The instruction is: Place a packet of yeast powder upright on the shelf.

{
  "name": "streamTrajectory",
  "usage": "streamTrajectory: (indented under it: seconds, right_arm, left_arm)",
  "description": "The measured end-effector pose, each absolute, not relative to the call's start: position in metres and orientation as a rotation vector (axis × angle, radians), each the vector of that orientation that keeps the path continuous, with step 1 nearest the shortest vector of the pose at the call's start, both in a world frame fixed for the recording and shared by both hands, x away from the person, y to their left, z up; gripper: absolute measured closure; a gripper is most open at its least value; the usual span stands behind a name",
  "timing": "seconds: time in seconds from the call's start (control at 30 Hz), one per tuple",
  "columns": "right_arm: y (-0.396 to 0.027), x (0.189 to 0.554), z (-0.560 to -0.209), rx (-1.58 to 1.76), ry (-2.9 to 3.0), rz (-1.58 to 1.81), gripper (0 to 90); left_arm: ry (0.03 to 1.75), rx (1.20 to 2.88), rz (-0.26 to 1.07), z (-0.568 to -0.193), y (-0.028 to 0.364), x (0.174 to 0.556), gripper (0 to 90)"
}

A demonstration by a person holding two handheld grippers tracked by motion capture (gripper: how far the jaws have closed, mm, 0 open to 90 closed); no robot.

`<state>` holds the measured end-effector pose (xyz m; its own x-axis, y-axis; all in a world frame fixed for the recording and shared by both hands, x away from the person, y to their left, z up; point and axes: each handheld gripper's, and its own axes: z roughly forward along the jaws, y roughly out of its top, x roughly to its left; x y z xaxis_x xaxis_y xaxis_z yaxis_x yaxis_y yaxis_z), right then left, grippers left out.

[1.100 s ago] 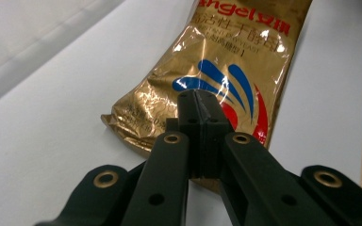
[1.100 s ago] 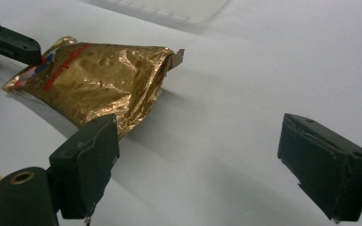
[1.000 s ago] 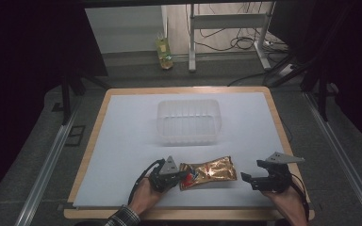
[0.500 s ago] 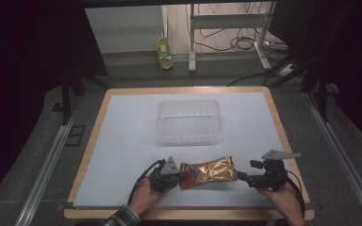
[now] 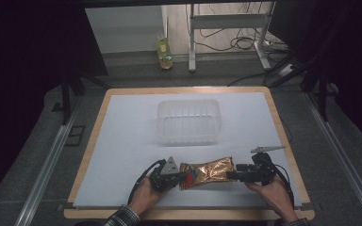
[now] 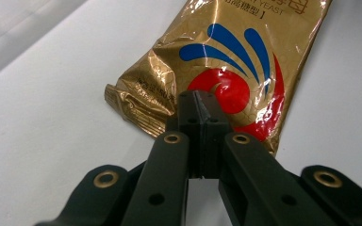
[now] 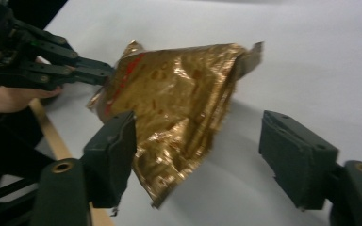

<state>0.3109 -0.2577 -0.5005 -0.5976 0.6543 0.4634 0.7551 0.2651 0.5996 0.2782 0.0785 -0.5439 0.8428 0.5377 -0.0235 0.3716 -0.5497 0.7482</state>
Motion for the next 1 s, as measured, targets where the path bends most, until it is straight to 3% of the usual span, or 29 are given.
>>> streamTrajectory:
  seconds: [0.63,0.83,1.0]
  right_arm:
    - [-0.241,0.335,-0.512,-1.320,-2.131,-1.219,58.1]
    - [-0.242,0.336,-0.508,-1.318,-2.057,-1.240,73.1]
    - [-0.242,0.333,-0.504,-1.299,-2.051,-1.263,77.7]
  left_arm:
    - [0.667,2.201,0.250,-0.544,0.079,0.279,89.8]
    - [0.663,2.207,0.248,-0.544,0.079,0.280,89.7]
    - [0.664,2.206,0.281,-0.542,0.079,0.278,88.2]
